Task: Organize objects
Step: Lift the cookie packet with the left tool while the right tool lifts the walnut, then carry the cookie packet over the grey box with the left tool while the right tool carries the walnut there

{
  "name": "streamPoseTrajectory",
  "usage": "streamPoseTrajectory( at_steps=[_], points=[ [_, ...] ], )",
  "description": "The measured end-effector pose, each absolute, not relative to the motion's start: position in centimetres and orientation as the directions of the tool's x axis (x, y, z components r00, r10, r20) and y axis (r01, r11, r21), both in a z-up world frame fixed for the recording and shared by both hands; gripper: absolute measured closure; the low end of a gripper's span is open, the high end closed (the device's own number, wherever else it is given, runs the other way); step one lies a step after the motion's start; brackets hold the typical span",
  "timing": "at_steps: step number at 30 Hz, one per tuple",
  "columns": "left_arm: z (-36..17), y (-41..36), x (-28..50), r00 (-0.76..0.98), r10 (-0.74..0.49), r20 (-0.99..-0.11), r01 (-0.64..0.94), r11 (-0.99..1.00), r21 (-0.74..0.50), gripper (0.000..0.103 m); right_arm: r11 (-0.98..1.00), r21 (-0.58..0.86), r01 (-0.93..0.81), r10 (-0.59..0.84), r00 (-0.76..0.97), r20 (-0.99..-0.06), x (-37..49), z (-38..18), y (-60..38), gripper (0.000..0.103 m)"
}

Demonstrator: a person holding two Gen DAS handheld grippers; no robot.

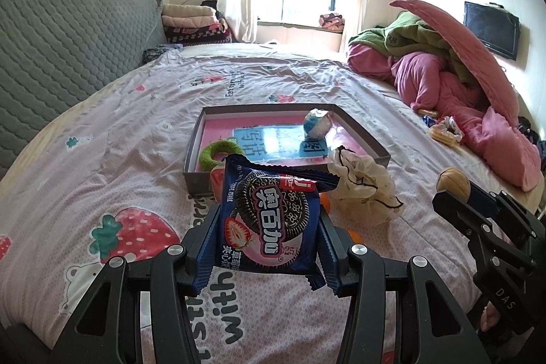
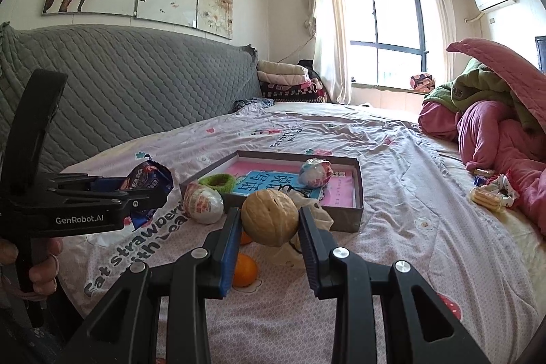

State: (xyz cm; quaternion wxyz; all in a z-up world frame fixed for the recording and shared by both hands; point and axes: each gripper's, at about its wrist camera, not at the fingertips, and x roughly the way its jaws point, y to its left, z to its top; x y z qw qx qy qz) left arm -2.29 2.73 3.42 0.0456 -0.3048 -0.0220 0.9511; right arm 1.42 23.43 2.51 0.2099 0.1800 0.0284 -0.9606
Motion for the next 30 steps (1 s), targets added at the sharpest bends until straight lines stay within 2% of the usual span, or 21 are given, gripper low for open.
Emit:
streamPoseTrajectory(
  at_steps=[30],
  points=[
    [5.1,3.0,-6.4,-0.829,0.102,-0.549,-0.063,-0.994,-0.090,0.050,-0.906,-0.037,0.423,-0.387,-0.859,-0.336,-1.6,4.0,21.6,0.069]
  ],
)
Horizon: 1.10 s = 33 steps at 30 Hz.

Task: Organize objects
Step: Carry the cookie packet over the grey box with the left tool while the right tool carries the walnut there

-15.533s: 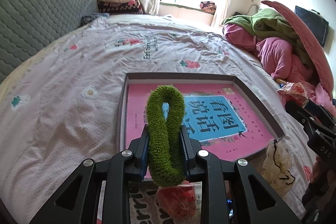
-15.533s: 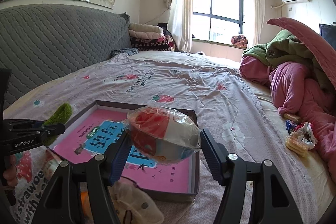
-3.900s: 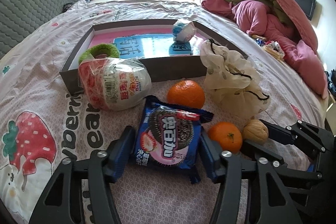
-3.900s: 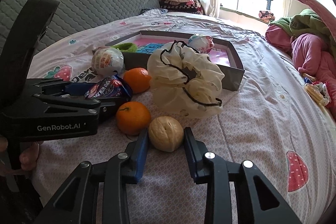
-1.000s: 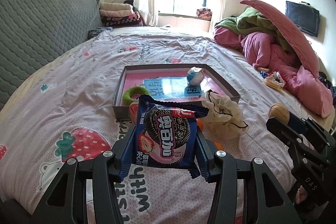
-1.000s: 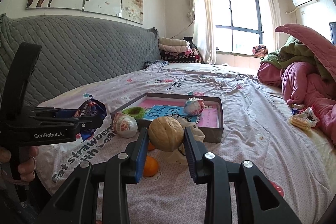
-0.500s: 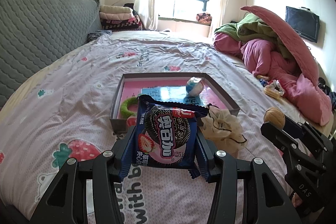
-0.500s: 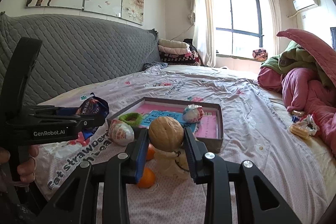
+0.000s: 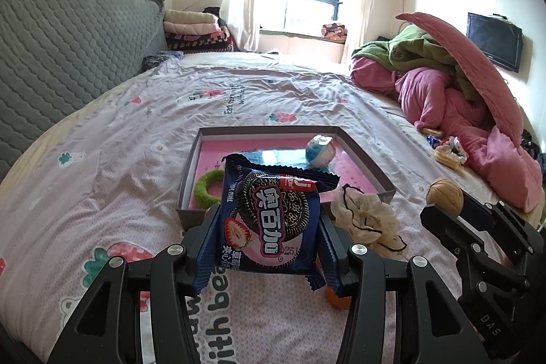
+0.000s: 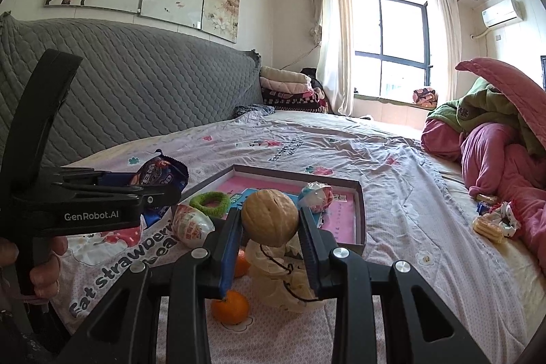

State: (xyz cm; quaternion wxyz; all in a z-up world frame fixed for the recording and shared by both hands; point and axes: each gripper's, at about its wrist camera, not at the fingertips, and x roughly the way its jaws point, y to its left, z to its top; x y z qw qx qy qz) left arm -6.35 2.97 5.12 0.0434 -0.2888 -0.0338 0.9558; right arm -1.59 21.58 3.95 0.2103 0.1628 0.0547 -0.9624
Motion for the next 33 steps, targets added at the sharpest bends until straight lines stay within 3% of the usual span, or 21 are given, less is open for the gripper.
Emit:
streamPoseTrajectory(
  at_steps=[33],
  points=[
    [5.7,3.1,-12.6,-0.826,0.067,-0.560,-0.029,-0.997,-0.077,0.050,-0.916,-0.069,0.396,-0.362,-0.887,-0.288,-7.4,6.0,21.5,0.069]
  ],
)
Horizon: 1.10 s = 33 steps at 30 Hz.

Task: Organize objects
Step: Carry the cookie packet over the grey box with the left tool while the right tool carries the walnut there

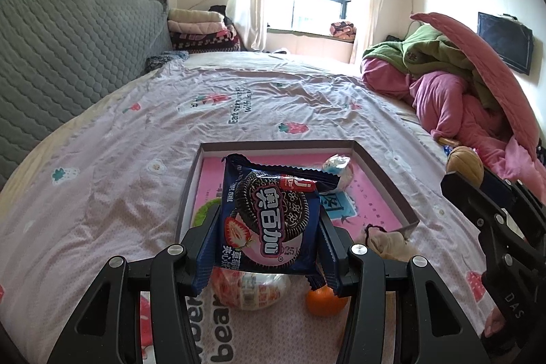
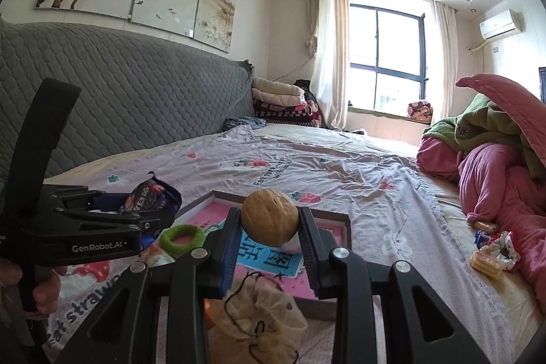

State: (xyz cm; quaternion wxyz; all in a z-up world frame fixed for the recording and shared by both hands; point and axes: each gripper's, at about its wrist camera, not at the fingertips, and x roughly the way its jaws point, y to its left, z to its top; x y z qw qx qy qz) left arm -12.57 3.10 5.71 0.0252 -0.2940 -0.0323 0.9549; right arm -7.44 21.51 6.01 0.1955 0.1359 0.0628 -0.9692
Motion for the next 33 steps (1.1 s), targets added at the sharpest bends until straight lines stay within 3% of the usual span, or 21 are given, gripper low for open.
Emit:
streamPoseTrajectory(
  at_steps=[33],
  points=[
    [5.2,5.0,-19.7,-0.799,0.086,-0.595,-0.042,-0.995,-0.088,0.050,-0.921,-0.074,0.384,-0.343,-0.884,-0.318,-13.5,6.2,21.9,0.069]
  ],
)
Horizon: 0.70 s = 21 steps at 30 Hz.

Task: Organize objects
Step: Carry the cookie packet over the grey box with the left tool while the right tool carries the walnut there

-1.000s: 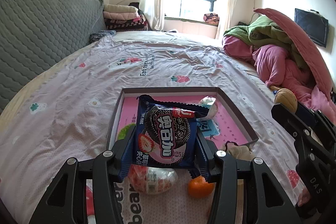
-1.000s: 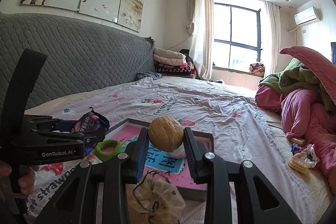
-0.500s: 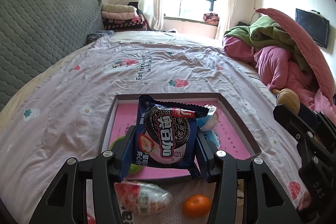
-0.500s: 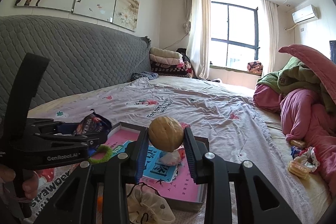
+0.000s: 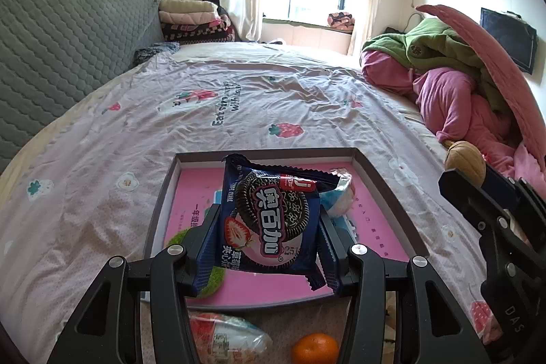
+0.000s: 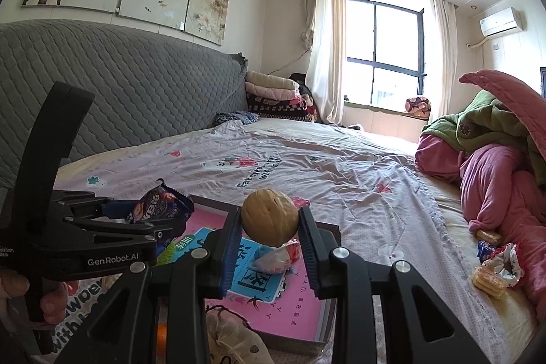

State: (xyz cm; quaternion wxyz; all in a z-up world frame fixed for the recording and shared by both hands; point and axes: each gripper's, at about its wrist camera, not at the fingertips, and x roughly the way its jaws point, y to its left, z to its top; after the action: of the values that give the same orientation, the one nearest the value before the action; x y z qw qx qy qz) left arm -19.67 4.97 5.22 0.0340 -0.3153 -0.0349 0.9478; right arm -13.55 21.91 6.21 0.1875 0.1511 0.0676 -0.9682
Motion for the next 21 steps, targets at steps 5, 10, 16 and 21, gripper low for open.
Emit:
streamPoseTrajectory(
  at_steps=[5,10,16,21],
  points=[
    [5.2,5.2,-20.3,-0.797,0.091,-0.597,-0.048,-0.995,-0.088,0.050,-0.921,-0.069,0.384,-0.344,-0.881,-0.325,-14.1,6.1,22.0,0.069],
    [5.0,5.7,-20.7,-0.795,0.094,-0.599,-0.055,-0.995,-0.083,0.050,-0.920,-0.067,0.385,-0.344,-0.879,-0.330,-14.4,6.0,22.2,0.069],
    [4.8,5.8,-21.2,-0.787,0.093,-0.609,-0.053,-0.995,-0.083,0.050,-0.920,-0.068,0.385,-0.341,-0.876,-0.341,-14.8,5.8,22.3,0.069],
    [4.4,6.0,-21.7,-0.781,0.088,-0.619,-0.050,-0.996,-0.079,0.050,-0.920,-0.061,0.386,-0.341,-0.870,-0.355,-15.3,5.6,22.3,0.069]
  ],
)
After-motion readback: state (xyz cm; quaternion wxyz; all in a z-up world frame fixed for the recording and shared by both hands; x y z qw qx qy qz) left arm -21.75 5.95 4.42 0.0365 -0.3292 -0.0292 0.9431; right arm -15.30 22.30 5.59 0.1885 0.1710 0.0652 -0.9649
